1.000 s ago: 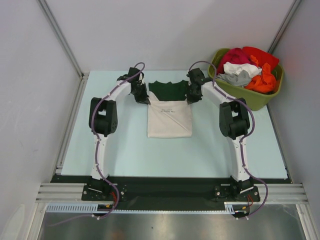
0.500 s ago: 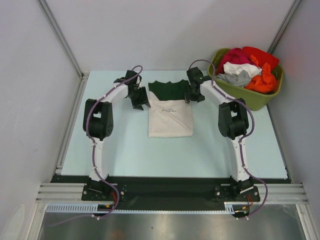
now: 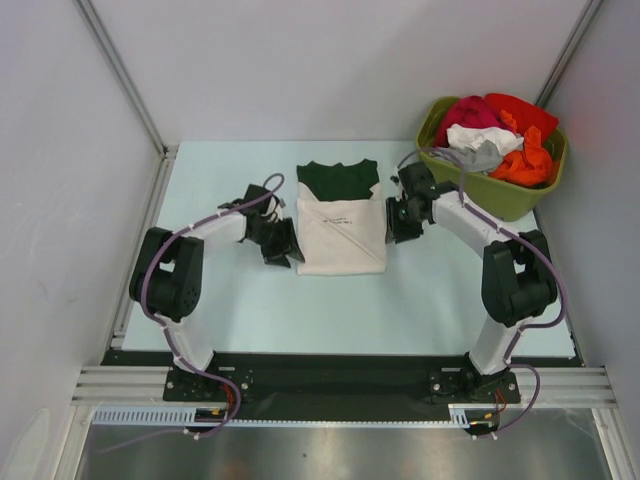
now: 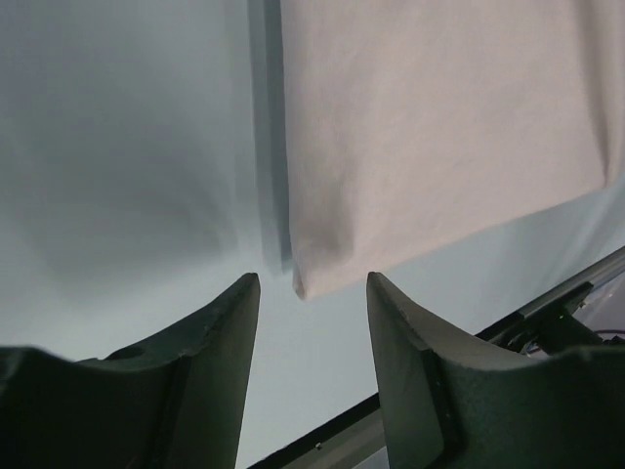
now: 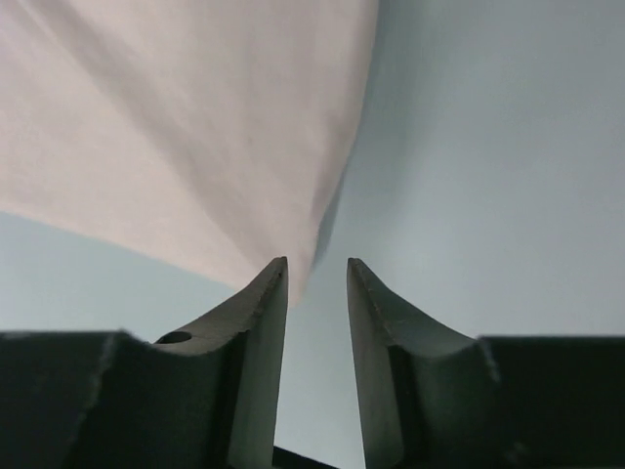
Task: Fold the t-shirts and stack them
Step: Fold the tshirt
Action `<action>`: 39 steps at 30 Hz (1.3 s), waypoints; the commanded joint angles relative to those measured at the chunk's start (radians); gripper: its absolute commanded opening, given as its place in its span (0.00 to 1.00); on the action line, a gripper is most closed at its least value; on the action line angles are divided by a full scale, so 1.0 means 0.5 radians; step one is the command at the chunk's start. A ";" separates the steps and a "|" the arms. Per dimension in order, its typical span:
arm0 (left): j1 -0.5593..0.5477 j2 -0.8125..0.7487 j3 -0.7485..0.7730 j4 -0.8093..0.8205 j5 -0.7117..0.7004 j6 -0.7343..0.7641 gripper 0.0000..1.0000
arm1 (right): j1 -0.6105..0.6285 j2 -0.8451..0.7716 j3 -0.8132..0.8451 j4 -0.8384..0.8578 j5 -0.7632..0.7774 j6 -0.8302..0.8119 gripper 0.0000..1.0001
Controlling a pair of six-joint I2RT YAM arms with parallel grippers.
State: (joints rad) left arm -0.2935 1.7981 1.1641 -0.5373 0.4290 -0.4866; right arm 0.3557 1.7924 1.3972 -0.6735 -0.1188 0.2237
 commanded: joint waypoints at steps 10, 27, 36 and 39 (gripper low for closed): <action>-0.085 0.036 -0.211 0.335 0.118 -0.128 0.49 | -0.052 -0.115 -0.343 0.190 -0.345 0.022 0.39; -0.091 -0.392 -0.496 0.396 -0.051 -0.474 0.60 | -0.181 -0.470 -0.768 0.395 -0.336 0.552 0.72; -0.204 -0.727 -1.324 1.433 -0.127 -1.624 0.64 | -0.013 -1.124 -1.880 1.804 -0.107 1.669 0.85; -0.223 -0.740 -1.564 1.737 -0.244 -1.971 0.63 | 0.089 -1.143 -2.027 1.970 0.071 1.823 0.84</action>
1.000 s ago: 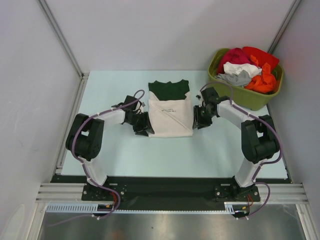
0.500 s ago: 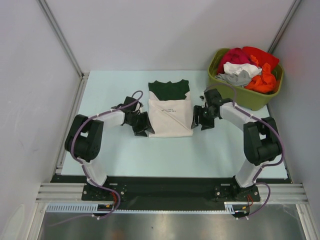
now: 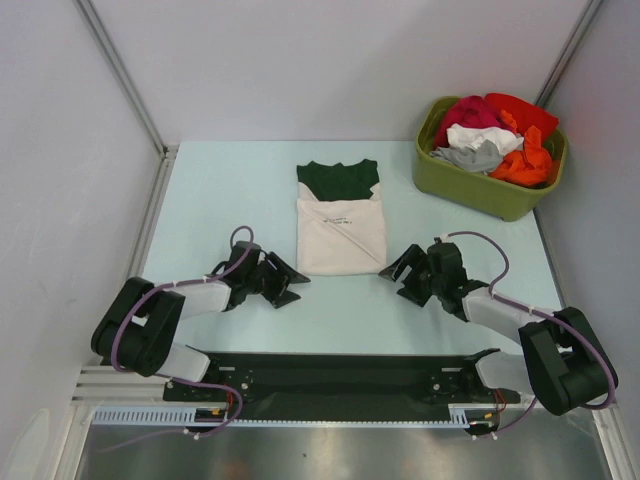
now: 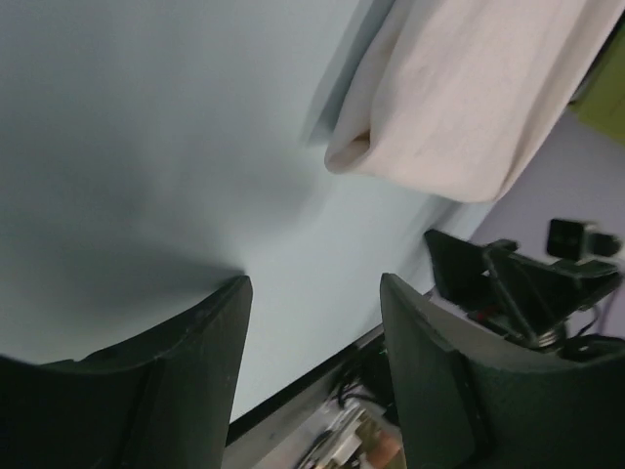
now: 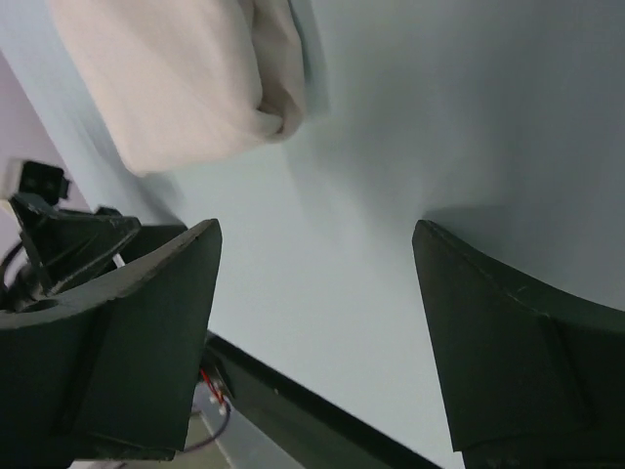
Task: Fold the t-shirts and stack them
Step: Fold the tshirt
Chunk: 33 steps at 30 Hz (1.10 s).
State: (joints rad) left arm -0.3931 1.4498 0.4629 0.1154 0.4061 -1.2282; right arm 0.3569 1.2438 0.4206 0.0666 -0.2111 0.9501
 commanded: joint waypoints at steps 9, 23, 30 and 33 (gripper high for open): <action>-0.054 0.024 -0.306 0.769 -0.530 -0.897 0.62 | 0.219 0.233 -0.237 0.870 0.496 0.787 0.77; -0.076 0.279 -0.165 0.745 -0.668 -1.096 0.45 | 0.274 0.479 -0.246 0.953 0.631 1.048 0.65; -0.076 0.322 -0.180 0.775 -0.656 -1.109 0.44 | 0.271 0.565 -0.194 0.935 0.628 1.076 0.59; -0.076 0.300 -0.186 0.754 -0.625 -1.087 0.49 | 0.268 0.550 -0.172 0.873 0.634 1.070 0.59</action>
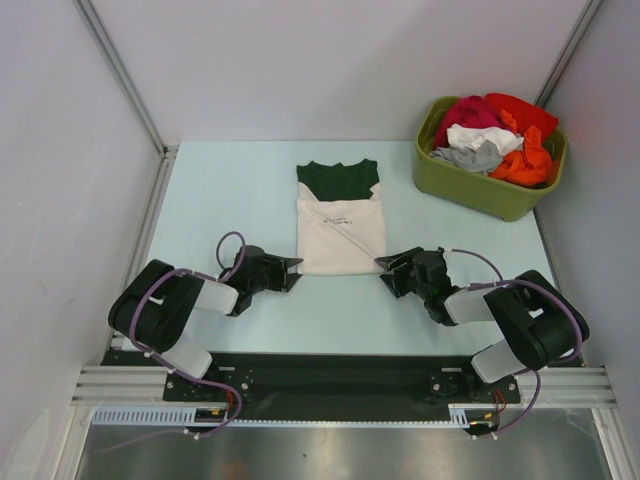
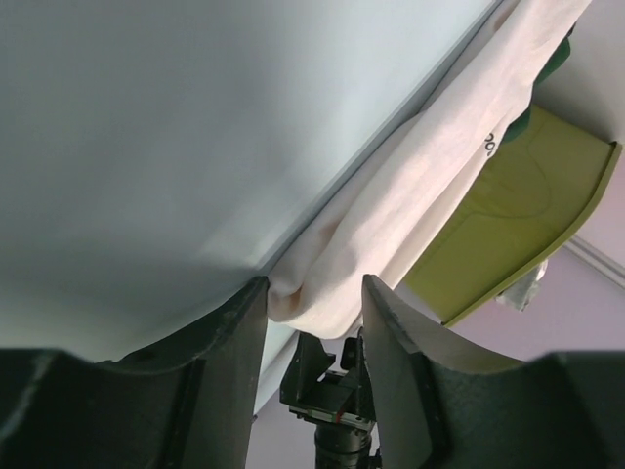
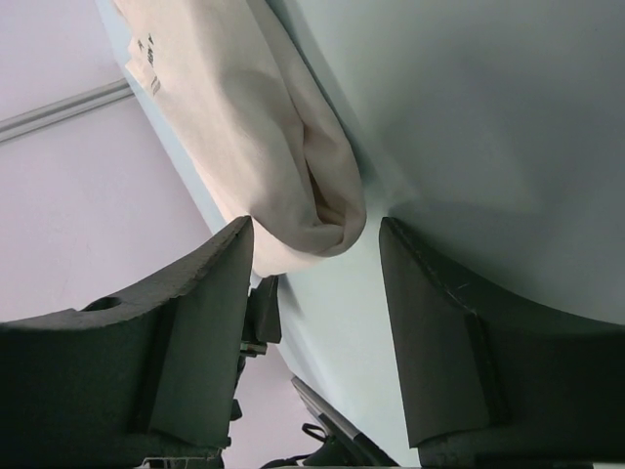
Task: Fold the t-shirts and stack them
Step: Fold the tshirt
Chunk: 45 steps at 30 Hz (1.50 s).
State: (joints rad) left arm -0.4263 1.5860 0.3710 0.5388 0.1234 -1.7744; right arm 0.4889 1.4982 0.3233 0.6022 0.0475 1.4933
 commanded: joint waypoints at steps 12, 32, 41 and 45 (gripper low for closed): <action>-0.080 -0.055 -0.061 -0.271 -0.118 0.024 0.45 | -0.030 0.007 0.093 -0.321 0.101 -0.057 0.59; -0.068 -0.018 0.004 -0.415 -0.115 0.180 0.52 | -0.066 0.075 0.111 -0.354 0.074 -0.066 0.50; -0.056 0.046 0.007 -0.421 -0.096 0.174 0.47 | -0.076 0.096 0.136 -0.358 0.037 -0.066 0.48; -0.031 0.108 0.031 -0.433 -0.093 0.220 0.40 | -0.076 0.114 0.136 -0.333 0.018 -0.063 0.47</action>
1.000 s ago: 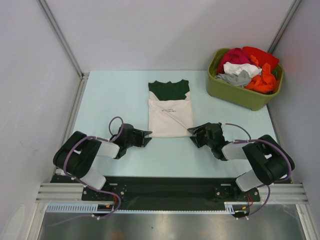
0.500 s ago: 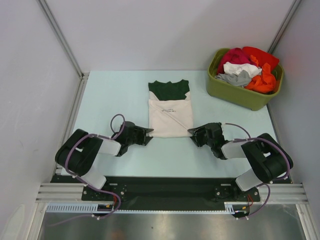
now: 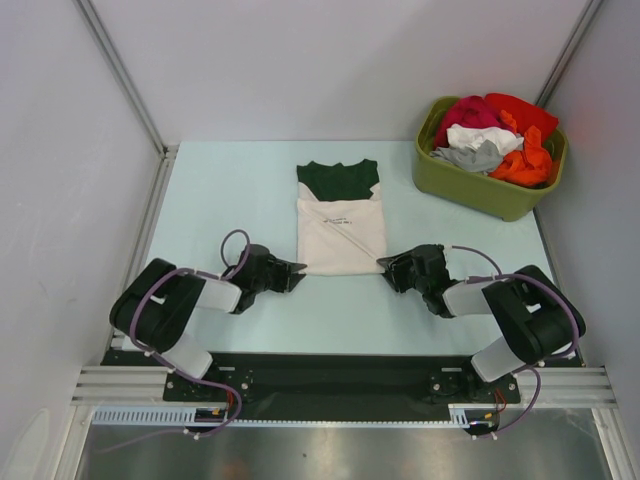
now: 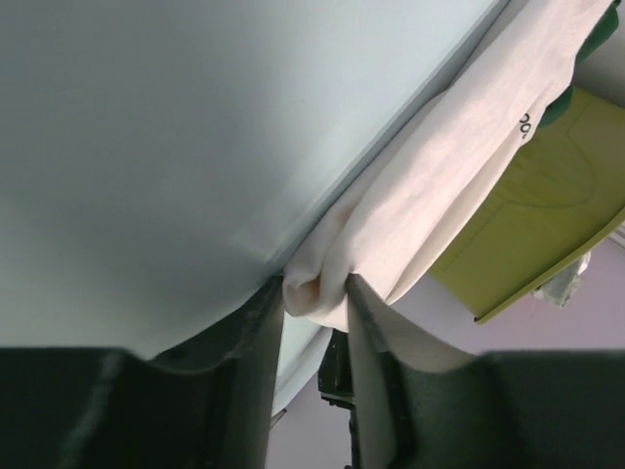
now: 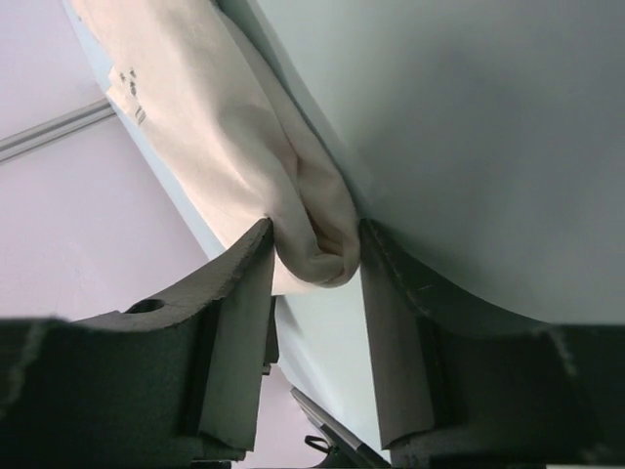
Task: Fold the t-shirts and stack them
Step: Fold the tshirt
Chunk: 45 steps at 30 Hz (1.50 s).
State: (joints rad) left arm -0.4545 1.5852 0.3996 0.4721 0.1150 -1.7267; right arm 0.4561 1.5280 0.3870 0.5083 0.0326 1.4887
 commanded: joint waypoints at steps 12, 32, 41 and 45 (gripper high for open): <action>0.035 -0.016 -0.041 -0.324 0.098 0.395 0.00 | -0.053 -0.212 -0.050 -0.384 -0.047 -0.194 0.00; -0.496 -2.035 -0.434 -1.680 -0.116 -0.047 0.00 | 0.211 -1.948 -0.213 -2.078 -0.025 -0.118 0.00; -0.356 -1.582 0.338 -1.889 -0.319 0.486 0.00 | 0.021 -1.435 0.333 -1.913 -0.117 -0.648 0.00; -0.070 -1.183 0.663 -1.831 -0.138 0.738 0.00 | -0.270 -0.937 0.759 -1.759 -0.353 -0.977 0.00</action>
State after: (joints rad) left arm -0.5831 0.8989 0.6346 -0.4057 0.0593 -1.5085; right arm 0.4046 0.9234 0.6239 -0.4412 -0.1116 1.1812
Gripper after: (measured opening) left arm 0.012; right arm 0.031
